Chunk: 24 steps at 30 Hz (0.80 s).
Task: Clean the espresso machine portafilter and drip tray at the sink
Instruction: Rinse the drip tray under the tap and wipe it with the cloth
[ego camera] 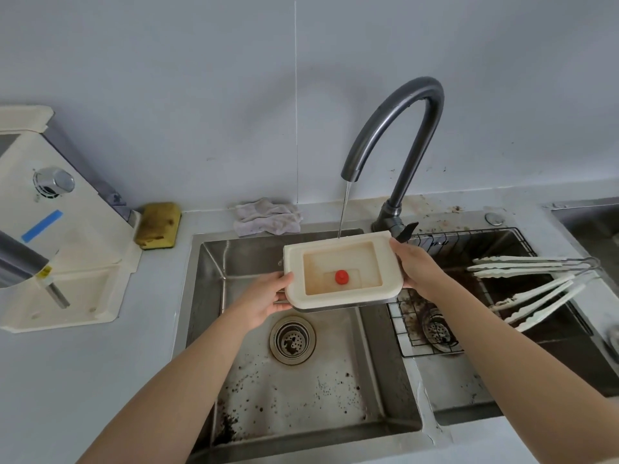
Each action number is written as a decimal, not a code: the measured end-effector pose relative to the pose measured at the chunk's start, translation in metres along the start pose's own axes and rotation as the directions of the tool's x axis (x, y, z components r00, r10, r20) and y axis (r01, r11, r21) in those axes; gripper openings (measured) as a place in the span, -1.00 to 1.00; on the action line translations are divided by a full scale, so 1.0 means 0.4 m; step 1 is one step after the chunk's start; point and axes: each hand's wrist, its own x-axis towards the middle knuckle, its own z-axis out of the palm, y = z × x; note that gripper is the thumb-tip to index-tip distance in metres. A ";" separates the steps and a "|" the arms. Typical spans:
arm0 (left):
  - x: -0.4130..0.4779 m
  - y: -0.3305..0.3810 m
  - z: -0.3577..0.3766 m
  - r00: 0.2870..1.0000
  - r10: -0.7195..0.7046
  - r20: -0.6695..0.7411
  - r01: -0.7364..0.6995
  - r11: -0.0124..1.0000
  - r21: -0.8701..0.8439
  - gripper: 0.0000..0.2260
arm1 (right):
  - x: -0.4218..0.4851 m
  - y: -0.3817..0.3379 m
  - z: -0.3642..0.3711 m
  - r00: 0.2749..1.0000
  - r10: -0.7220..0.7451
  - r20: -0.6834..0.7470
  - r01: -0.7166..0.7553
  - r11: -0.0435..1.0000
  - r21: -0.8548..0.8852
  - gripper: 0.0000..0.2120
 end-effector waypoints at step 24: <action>0.066 0.100 0.142 0.991 0.076 0.106 -0.089 0.989 0.120 -0.90 | -0.038 -0.002 -0.138 0.950 -0.194 -0.245 0.193 0.981 -0.032 -0.73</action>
